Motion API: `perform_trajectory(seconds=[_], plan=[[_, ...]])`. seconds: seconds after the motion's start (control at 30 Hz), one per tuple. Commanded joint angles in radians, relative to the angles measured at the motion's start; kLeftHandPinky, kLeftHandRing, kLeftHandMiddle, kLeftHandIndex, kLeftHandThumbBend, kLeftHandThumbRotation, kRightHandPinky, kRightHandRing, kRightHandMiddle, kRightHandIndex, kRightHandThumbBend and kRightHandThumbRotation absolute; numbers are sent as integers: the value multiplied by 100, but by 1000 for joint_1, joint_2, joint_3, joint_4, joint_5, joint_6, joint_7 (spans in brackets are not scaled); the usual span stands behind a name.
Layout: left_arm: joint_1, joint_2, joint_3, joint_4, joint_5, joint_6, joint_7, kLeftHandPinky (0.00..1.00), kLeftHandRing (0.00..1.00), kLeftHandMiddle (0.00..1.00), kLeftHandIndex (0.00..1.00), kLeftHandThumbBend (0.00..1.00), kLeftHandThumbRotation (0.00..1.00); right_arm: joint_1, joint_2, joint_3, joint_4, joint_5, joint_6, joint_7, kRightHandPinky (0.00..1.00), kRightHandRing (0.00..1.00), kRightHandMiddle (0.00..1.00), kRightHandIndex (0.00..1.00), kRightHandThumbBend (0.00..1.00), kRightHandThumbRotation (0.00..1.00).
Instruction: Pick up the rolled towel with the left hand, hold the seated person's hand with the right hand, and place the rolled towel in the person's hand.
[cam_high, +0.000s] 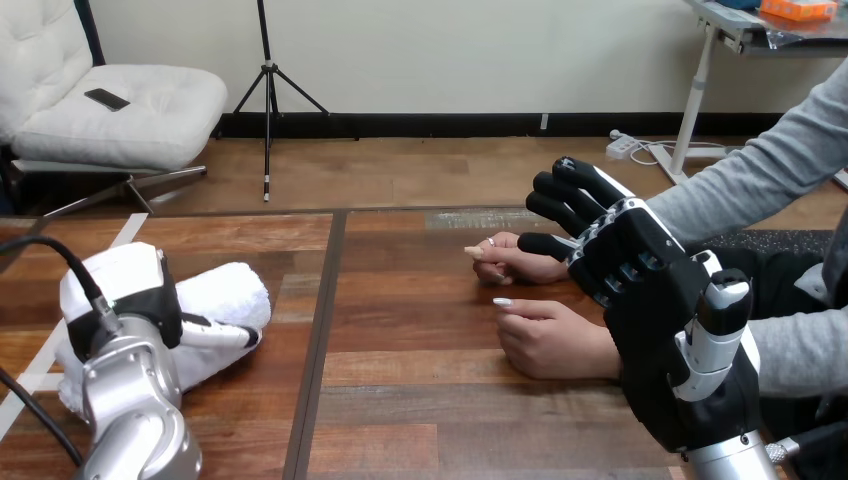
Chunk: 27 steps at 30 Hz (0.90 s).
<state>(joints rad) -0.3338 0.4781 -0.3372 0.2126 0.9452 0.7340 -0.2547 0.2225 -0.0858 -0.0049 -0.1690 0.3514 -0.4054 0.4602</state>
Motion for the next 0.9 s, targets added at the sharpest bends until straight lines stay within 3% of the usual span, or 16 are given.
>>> perform_trajectory(seconds=[0.0, 0.87], plan=[[-42, -1, -14, 9, 17, -2, 17, 99, 99, 98, 95, 99, 55, -35, -3, -6, -39, 17, -12, 1, 77, 87, 86, 85, 100, 100], [-33, -20, -17, 36, 0, -21, 31, 100, 100, 99, 96, 100, 48, -32, -8, -8, -49, 20, -15, 4, 78, 88, 86, 85, 100, 100]])
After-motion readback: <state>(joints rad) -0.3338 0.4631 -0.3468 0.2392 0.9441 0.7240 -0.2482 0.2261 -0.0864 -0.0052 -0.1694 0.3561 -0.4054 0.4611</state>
